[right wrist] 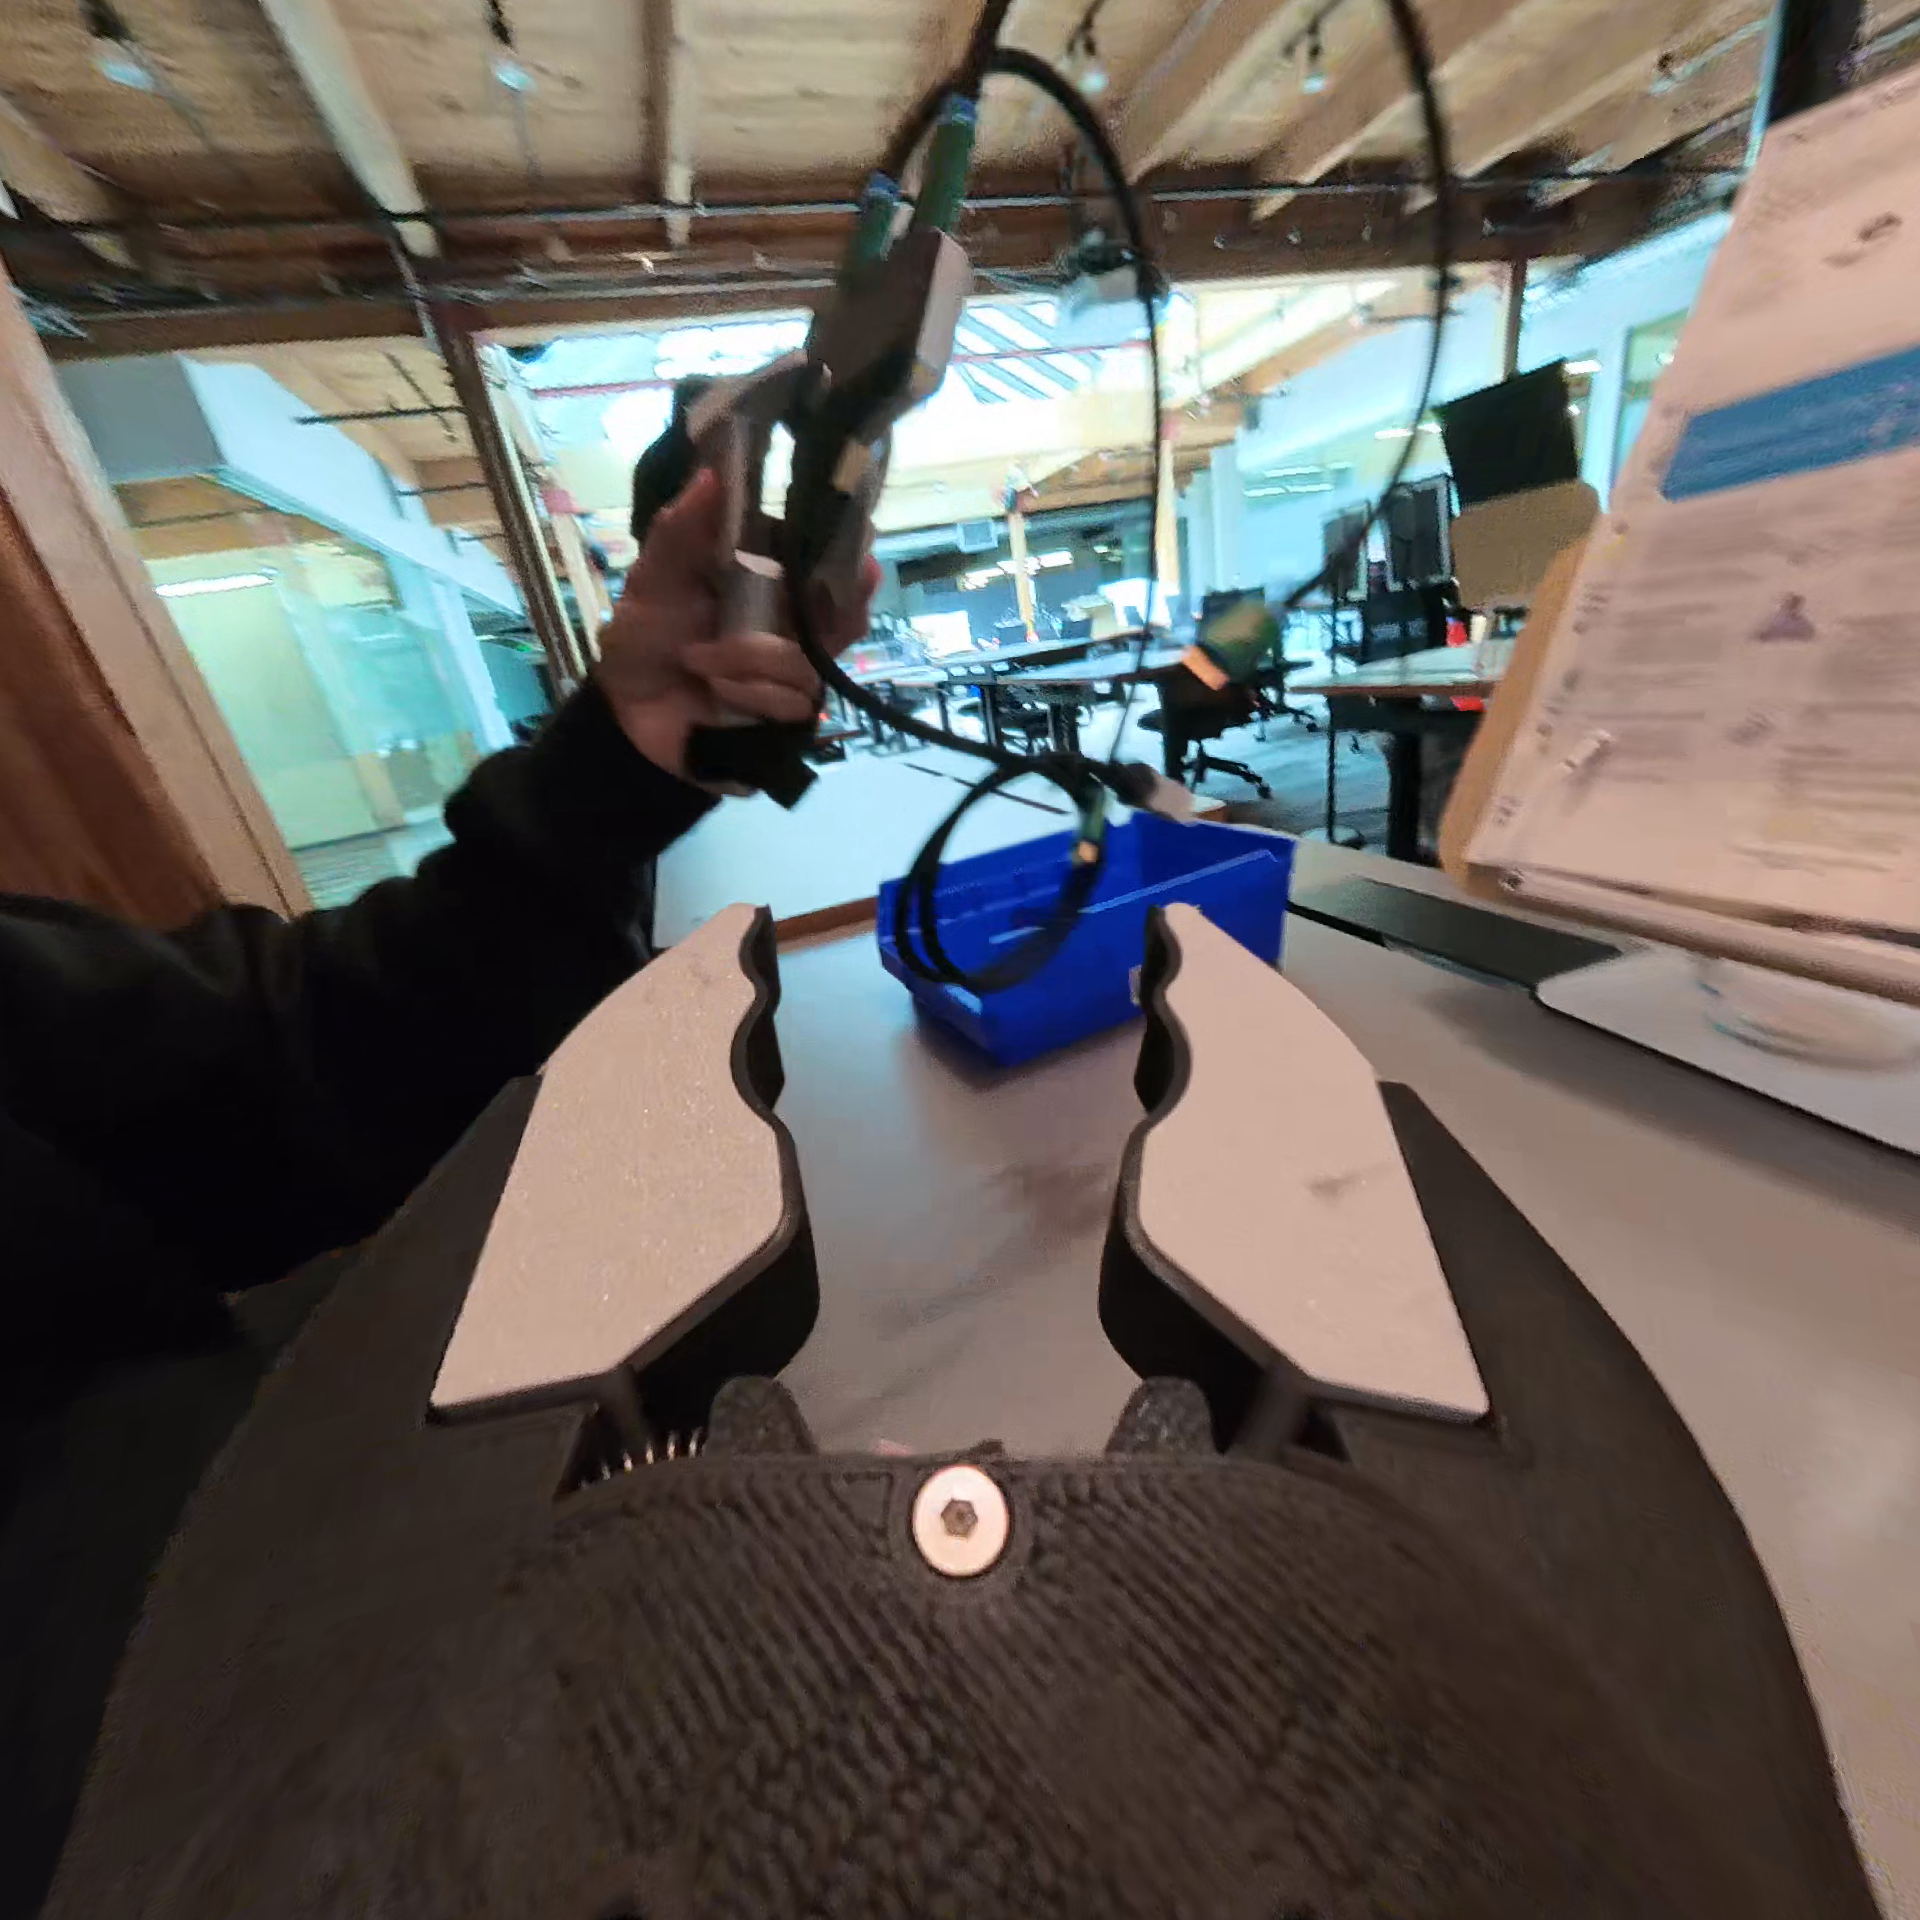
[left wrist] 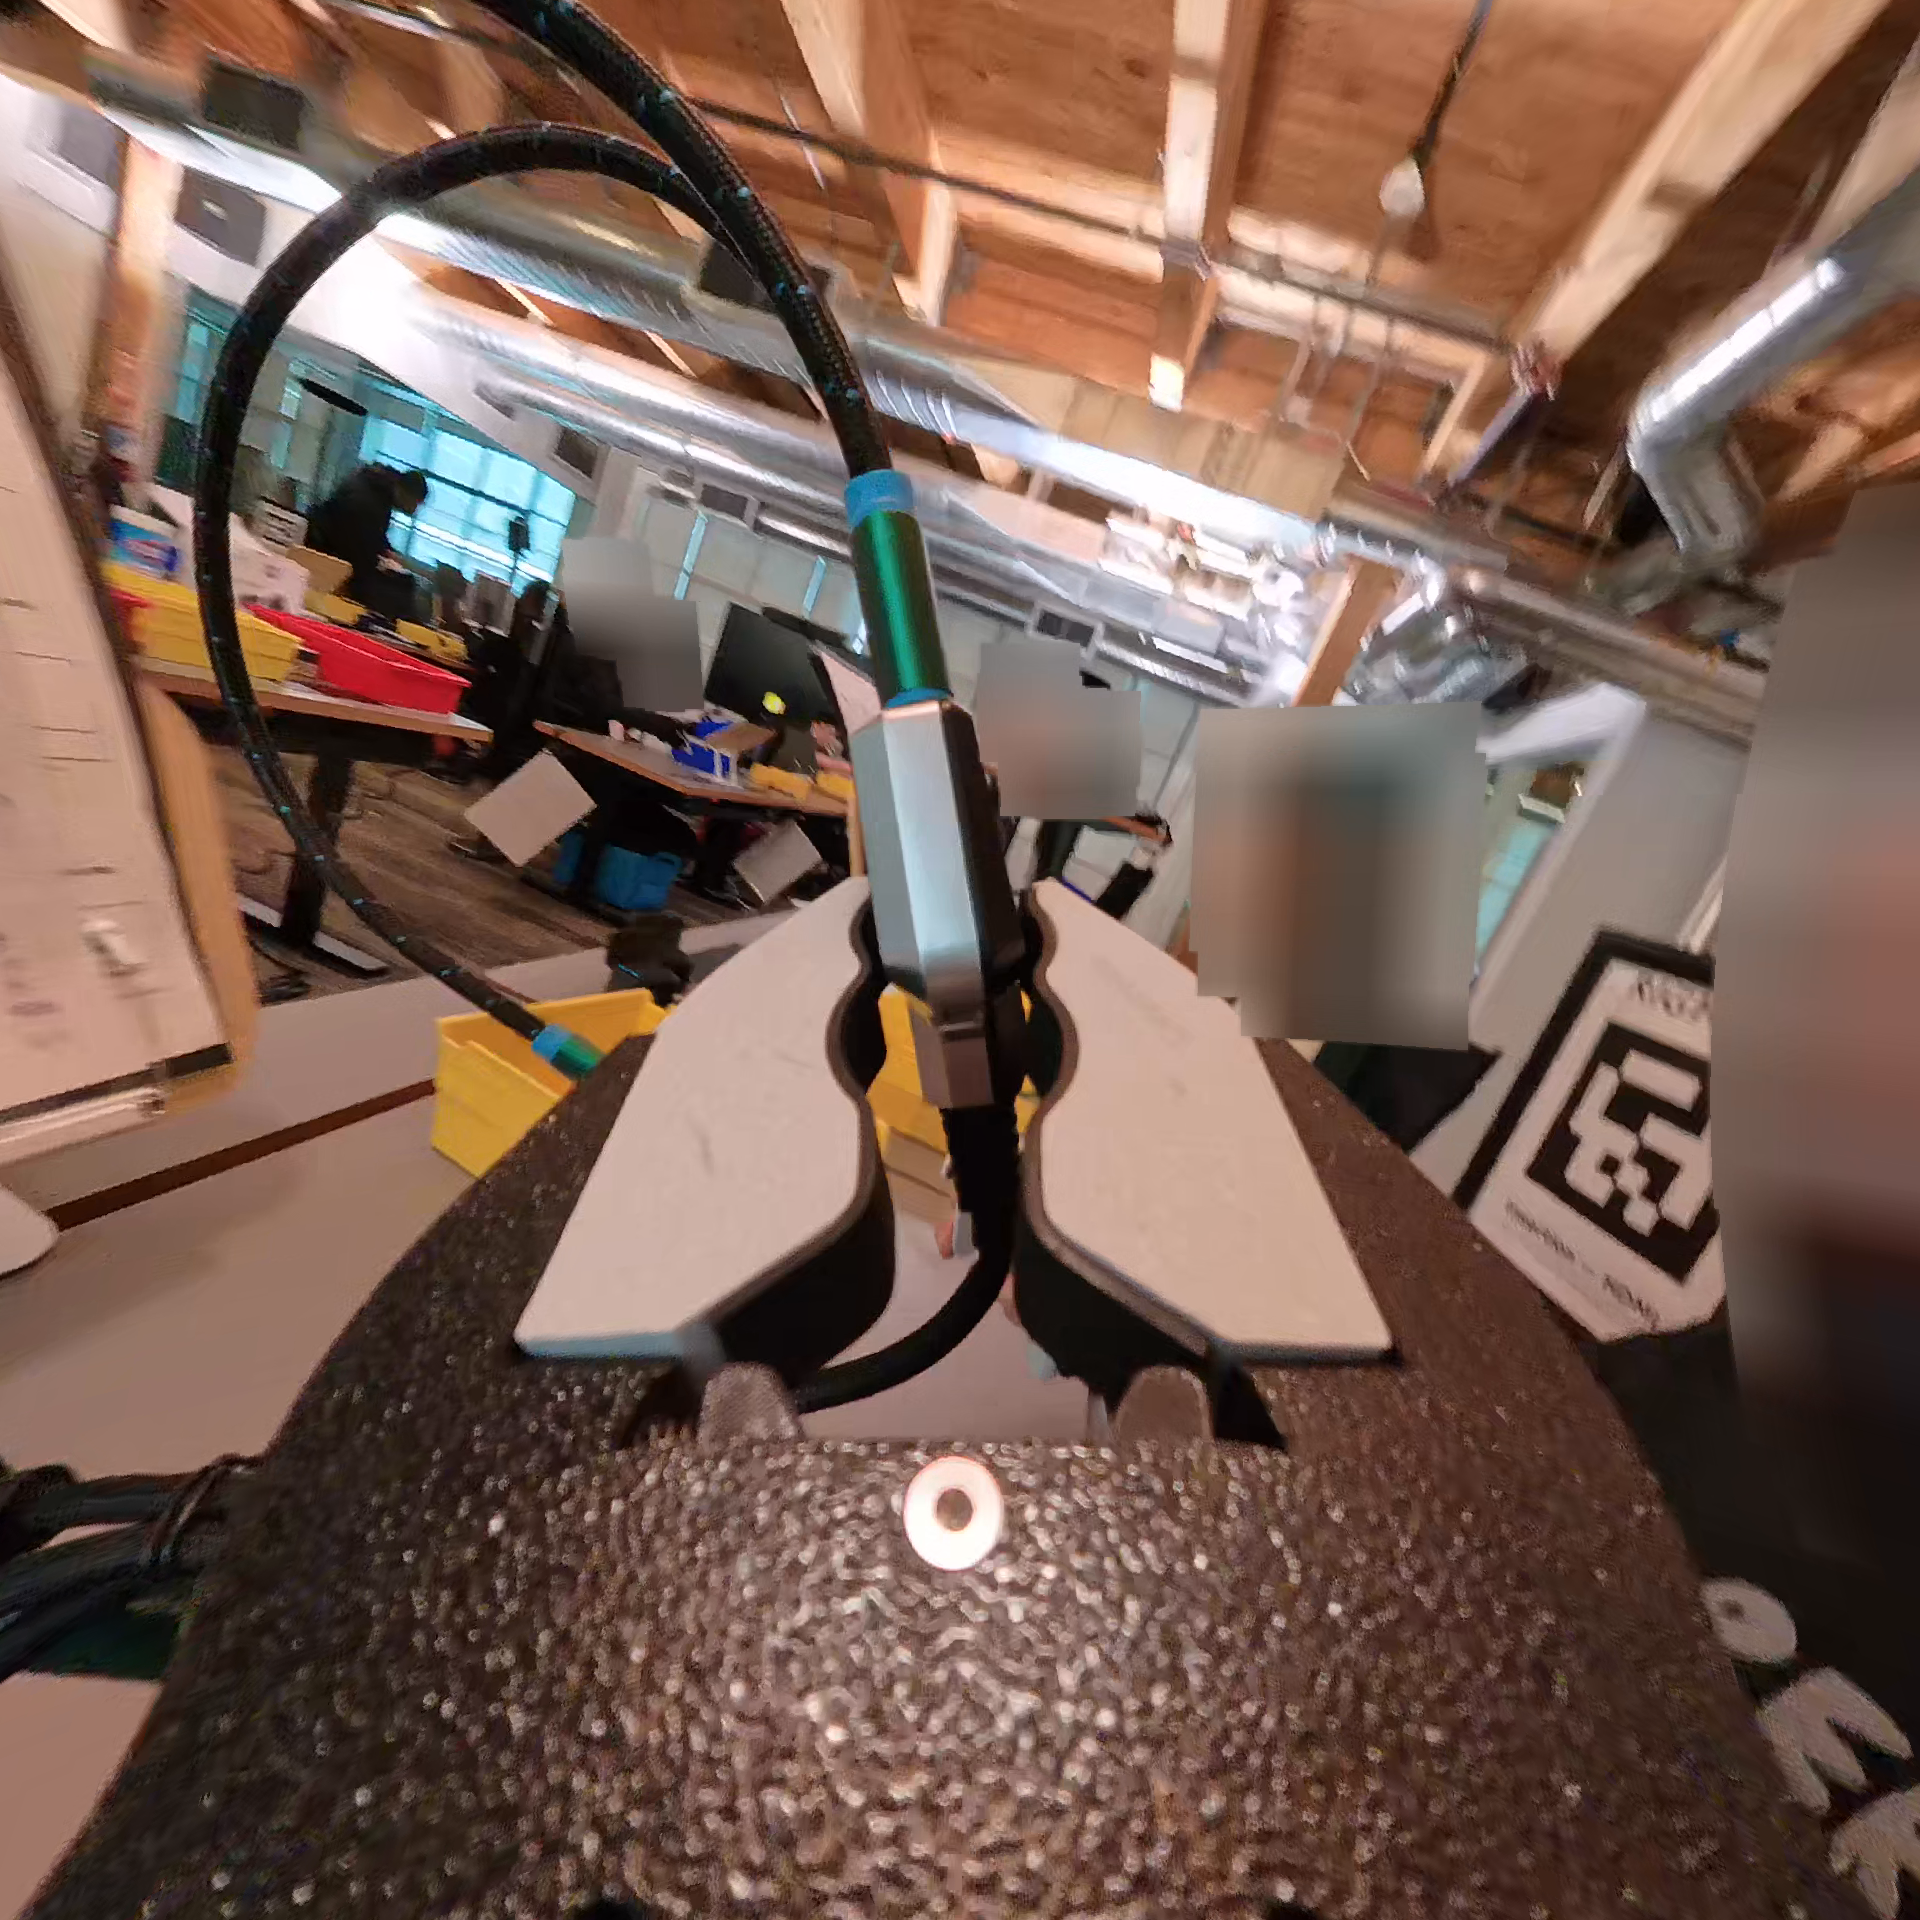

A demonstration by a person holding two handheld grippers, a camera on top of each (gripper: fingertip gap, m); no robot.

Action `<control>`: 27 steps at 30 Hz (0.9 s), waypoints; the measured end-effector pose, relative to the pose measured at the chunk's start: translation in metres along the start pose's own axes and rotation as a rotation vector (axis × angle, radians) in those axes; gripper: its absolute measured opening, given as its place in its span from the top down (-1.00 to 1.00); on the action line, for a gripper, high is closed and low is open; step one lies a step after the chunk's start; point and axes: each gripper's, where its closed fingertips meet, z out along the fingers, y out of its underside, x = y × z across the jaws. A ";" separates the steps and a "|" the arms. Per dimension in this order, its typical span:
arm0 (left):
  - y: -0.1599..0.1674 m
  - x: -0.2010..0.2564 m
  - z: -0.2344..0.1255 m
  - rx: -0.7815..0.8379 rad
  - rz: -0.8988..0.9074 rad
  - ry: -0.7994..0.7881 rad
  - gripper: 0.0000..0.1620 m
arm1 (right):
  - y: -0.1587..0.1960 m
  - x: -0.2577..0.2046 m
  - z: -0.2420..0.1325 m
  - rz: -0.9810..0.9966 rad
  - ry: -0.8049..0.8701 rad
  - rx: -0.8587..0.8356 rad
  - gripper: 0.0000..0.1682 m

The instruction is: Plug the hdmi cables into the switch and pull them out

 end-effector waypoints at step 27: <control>0.182 -0.033 -0.013 -0.591 0.607 -0.323 0.24 | 0.073 0.017 0.072 0.861 -0.190 0.204 0.74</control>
